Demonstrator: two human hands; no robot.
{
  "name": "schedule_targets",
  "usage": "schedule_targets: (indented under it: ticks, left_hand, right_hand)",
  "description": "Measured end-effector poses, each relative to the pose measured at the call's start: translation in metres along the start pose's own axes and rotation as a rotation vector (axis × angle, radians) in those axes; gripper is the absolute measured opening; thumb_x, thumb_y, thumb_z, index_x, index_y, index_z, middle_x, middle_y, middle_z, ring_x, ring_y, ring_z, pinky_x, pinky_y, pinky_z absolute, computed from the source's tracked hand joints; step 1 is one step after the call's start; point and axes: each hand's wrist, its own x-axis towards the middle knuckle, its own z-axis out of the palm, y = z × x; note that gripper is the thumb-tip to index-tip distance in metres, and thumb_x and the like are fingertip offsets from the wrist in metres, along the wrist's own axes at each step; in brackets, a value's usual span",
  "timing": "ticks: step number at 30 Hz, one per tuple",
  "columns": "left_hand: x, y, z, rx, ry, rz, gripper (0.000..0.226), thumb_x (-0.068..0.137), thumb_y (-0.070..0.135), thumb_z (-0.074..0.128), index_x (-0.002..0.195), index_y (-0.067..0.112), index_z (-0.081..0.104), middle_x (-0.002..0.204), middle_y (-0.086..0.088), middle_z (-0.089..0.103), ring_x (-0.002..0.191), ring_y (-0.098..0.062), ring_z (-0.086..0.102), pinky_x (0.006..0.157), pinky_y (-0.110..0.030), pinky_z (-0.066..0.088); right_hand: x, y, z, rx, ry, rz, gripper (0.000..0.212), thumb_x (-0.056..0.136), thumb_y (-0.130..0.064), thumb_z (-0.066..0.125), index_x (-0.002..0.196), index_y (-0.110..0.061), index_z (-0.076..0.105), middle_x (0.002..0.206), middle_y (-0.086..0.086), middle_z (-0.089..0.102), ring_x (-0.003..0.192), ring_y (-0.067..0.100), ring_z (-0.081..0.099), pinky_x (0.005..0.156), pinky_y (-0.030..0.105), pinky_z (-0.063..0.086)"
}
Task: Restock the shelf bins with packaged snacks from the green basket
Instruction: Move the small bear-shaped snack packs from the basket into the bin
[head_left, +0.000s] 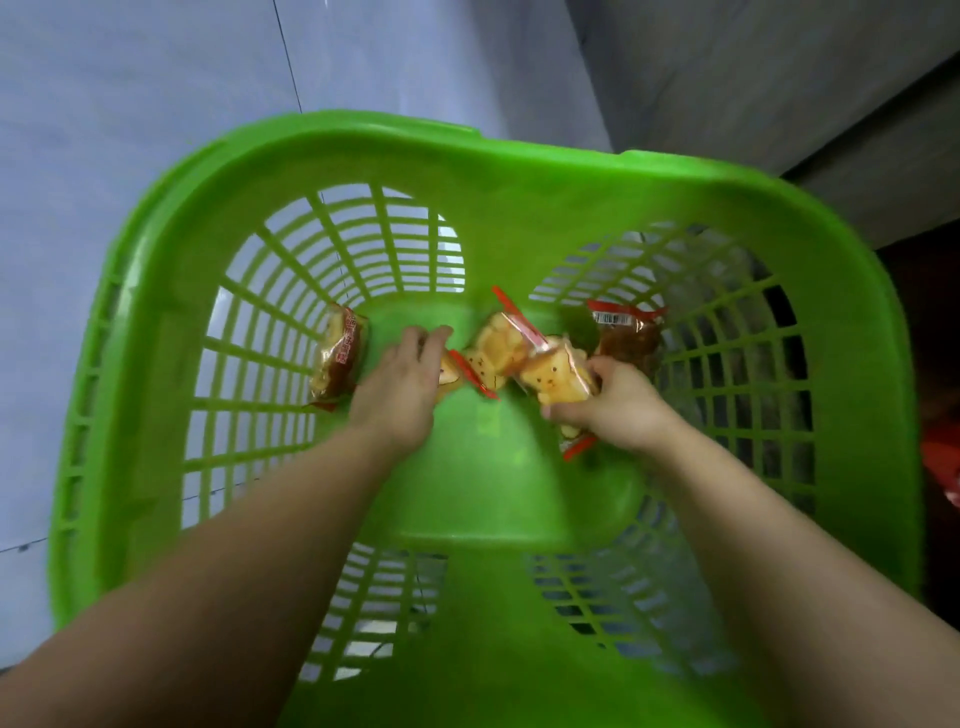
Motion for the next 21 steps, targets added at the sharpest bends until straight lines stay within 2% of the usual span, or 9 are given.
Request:
schedule_targets:
  ticks: [2, 3, 5, 7, 10, 13, 17, 19, 21]
  left_hand:
    - [0.002, 0.006, 0.000, -0.086, -0.053, -0.153, 0.100, 0.072, 0.002, 0.073, 0.147, 0.014, 0.008, 0.144, -0.018, 0.025, 0.128, -0.032, 0.038, 0.106, -0.038, 0.034]
    - [0.002, 0.007, -0.002, -0.139, -0.093, -0.263, 0.106, 0.069, 0.008, 0.078, 0.147, 0.011, 0.007, 0.144, -0.020, 0.027, 0.131, -0.033, 0.035, 0.108, -0.039, 0.032]
    - [0.005, 0.004, -0.009, -0.278, -0.121, -0.443, 0.102, 0.065, 0.018, 0.083, 0.142, 0.004, 0.017, 0.137, -0.021, 0.040, 0.127, -0.036, 0.039, 0.105, -0.042, 0.035]
    - [0.007, 0.001, -0.014, -0.502, -0.061, -0.508, 0.088, 0.060, 0.020, 0.086, 0.129, 0.003, 0.033, 0.125, -0.017, 0.053, 0.116, -0.034, 0.050, 0.100, -0.044, 0.042]
    - [0.011, 0.006, -0.017, -0.843, 0.080, -0.456, 0.081, 0.055, 0.019, 0.089, 0.119, 0.006, 0.040, 0.114, -0.011, 0.059, 0.105, -0.028, 0.057, 0.094, -0.041, 0.047]
    - [0.016, 0.016, -0.011, -1.005, 0.087, -0.331, 0.081, 0.056, 0.012, 0.088, 0.118, 0.007, 0.036, 0.112, -0.013, 0.060, 0.102, -0.029, 0.060, 0.091, -0.042, 0.050]
    - [0.016, 0.026, 0.005, -0.873, 0.067, -0.170, 0.070, 0.065, 0.004, 0.080, 0.121, 0.017, 0.038, 0.118, -0.013, 0.054, 0.113, -0.033, 0.050, 0.097, -0.041, 0.043]
    - [0.016, 0.030, 0.011, -0.719, 0.096, -0.093, 0.064, 0.067, 0.005, 0.078, 0.120, 0.019, 0.044, 0.122, -0.009, 0.048, 0.120, -0.031, 0.041, 0.103, -0.037, 0.035]
    - [0.018, 0.034, 0.013, -0.680, 0.060, -0.064, 0.070, 0.067, 0.005, 0.078, 0.124, 0.016, 0.041, 0.128, -0.010, 0.044, 0.122, -0.031, 0.041, 0.106, -0.040, 0.034]
  right_hand:
    - [0.007, -0.006, 0.001, -0.130, 0.107, -0.135, 0.038, 0.066, -0.021, 0.081, 0.093, -0.010, 0.056, 0.092, 0.005, 0.057, 0.083, 0.021, 0.057, 0.076, 0.027, 0.047]
    - [0.009, -0.009, 0.003, -0.235, 0.131, -0.185, 0.041, 0.066, -0.023, 0.080, 0.096, -0.008, 0.056, 0.102, 0.010, 0.054, 0.094, 0.024, 0.054, 0.082, 0.028, 0.041]
    - [0.014, -0.009, 0.010, -0.436, 0.064, -0.256, 0.048, 0.068, -0.026, 0.078, 0.105, -0.006, 0.055, 0.128, 0.016, 0.045, 0.117, 0.028, 0.044, 0.095, 0.026, 0.033]
    - [0.017, -0.008, 0.016, -0.619, -0.013, -0.251, 0.056, 0.070, -0.031, 0.075, 0.117, -0.010, 0.053, 0.143, 0.014, 0.034, 0.128, 0.030, 0.031, 0.104, 0.031, 0.029]
    - [0.014, -0.007, 0.021, -0.780, 0.001, -0.228, 0.059, 0.071, -0.037, 0.072, 0.122, -0.020, 0.051, 0.132, 0.013, 0.040, 0.122, 0.031, 0.033, 0.101, 0.037, 0.034]
    - [0.004, -0.003, 0.028, -0.860, -0.130, -0.210, 0.067, 0.068, -0.043, 0.074, 0.126, -0.024, 0.048, 0.127, 0.013, 0.037, 0.124, 0.031, 0.033, 0.104, 0.037, 0.031]
    - [-0.011, 0.011, 0.030, -0.739, -0.261, -0.116, 0.076, 0.067, -0.039, 0.077, 0.132, -0.021, 0.042, 0.134, 0.016, 0.026, 0.125, 0.033, 0.040, 0.109, 0.033, 0.033]
    - [-0.013, 0.016, 0.028, -0.714, -0.273, -0.074, 0.079, 0.067, -0.043, 0.077, 0.134, -0.022, 0.040, 0.135, 0.018, 0.032, 0.126, 0.033, 0.038, 0.107, 0.032, 0.035]
    - [-0.012, 0.019, 0.027, -0.696, -0.276, -0.062, 0.077, 0.067, -0.047, 0.076, 0.131, -0.020, 0.042, 0.130, 0.018, 0.045, 0.122, 0.032, 0.041, 0.101, 0.031, 0.037]
